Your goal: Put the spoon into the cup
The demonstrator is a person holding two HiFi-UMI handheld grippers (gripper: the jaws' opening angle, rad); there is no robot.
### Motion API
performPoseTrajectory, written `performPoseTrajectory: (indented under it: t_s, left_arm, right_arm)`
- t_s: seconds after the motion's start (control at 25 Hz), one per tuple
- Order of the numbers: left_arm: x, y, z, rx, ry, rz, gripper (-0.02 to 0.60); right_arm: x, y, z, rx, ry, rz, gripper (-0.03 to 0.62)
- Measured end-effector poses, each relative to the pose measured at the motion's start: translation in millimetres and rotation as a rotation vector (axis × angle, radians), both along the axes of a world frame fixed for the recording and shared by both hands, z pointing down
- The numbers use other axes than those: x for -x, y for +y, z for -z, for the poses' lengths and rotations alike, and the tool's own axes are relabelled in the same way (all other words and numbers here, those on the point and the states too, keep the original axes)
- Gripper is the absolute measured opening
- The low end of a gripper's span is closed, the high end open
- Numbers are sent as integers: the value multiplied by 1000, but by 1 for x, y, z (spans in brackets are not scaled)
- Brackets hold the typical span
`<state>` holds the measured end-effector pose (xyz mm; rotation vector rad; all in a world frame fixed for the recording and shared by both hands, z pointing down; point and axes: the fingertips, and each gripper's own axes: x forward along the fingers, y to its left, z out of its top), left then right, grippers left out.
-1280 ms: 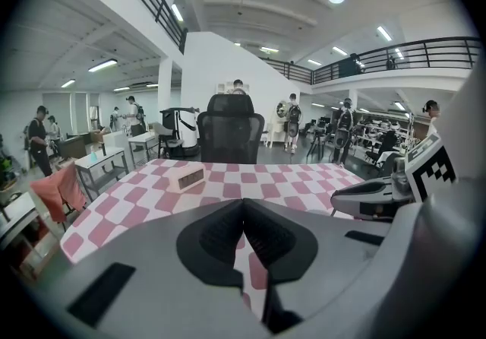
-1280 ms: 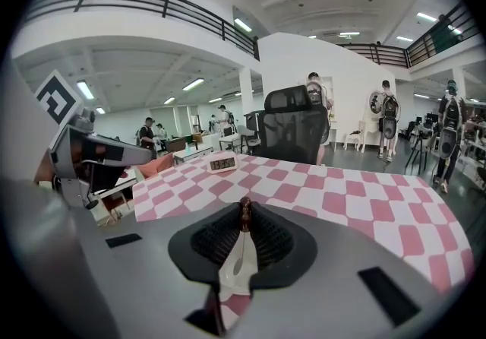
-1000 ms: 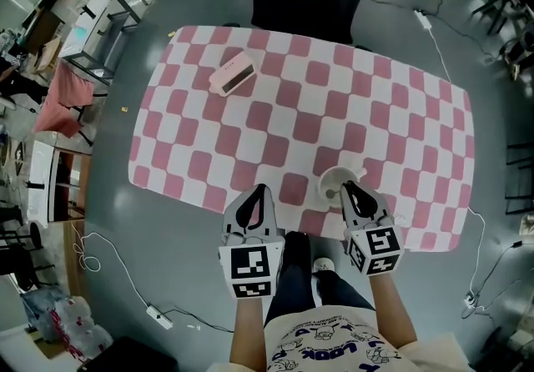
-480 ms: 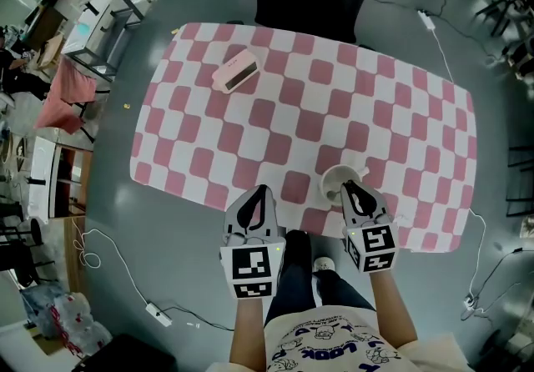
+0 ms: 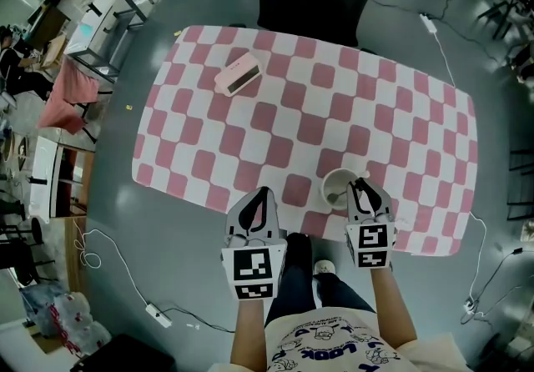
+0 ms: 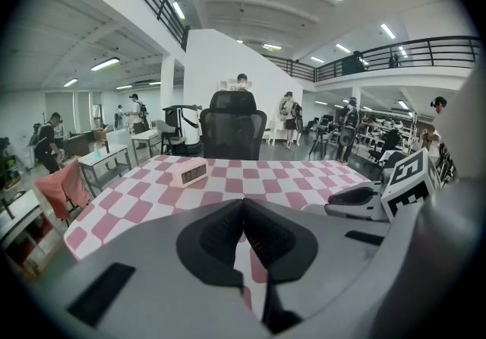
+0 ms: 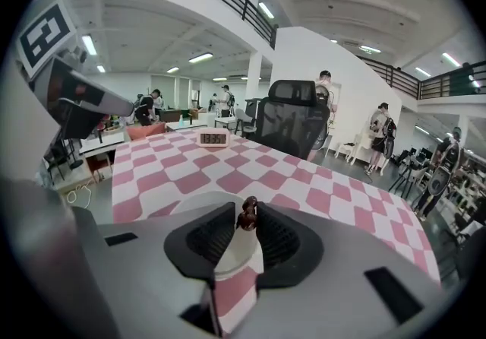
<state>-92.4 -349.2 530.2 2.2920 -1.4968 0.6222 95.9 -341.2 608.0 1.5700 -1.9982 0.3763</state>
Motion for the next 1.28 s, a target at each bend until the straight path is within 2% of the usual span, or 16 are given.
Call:
performPoseTrajectory:
  t_s: [0.24,0.52,0.8,1.28]
  left_arm:
    - [1,-1,4,-9,0,10,14]
    - [-1,2,25,-50,6,29,14]
    - [-1,8,62,-129,13,55,14]
    - [-3,26,136,-279,19,96,14]
  right_arm:
    - [-18,-3,8,-52,-9,-66,180]
    - [-29,-8,55,-169,-51,-106,196]
    - [-33,-6,123,-316,-121,-122,110]
    - [-29,9,216,-492,-211,-89,49]
